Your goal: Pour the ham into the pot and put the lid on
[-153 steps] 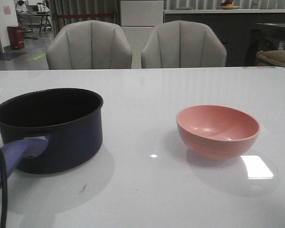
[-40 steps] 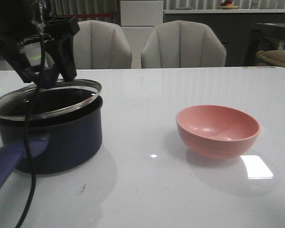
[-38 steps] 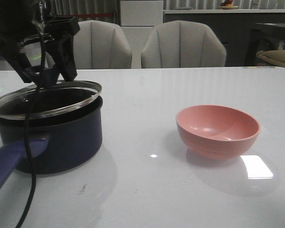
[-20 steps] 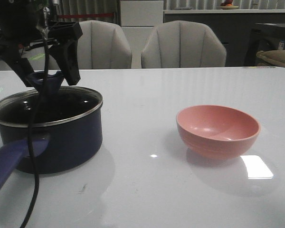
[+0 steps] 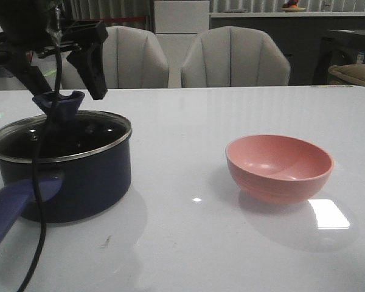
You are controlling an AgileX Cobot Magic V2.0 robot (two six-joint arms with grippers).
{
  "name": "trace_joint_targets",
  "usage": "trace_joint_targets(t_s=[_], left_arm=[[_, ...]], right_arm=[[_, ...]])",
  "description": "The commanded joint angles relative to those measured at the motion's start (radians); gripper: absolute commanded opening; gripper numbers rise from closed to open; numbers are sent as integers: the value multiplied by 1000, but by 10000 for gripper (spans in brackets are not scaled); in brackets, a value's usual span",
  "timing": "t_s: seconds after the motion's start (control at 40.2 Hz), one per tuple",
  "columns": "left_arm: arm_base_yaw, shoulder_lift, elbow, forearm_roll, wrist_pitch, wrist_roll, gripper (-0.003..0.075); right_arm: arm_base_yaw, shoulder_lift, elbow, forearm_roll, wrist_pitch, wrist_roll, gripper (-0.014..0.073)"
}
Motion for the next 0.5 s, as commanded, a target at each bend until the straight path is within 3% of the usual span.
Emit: trace_joint_targets(t_s=[0.0,0.224,0.473], left_arm=[[-7,-86,-34,-6,-41,-1,571],[-7,-221,8,36,-11,2,571],[-7,-534,268,54,-127,22,571]], right_arm=[[0,7,-26,0,-85,-12,150],[0,7,-26,0,-85,-12,150],[0,7,-26,0,-85,-12,150]])
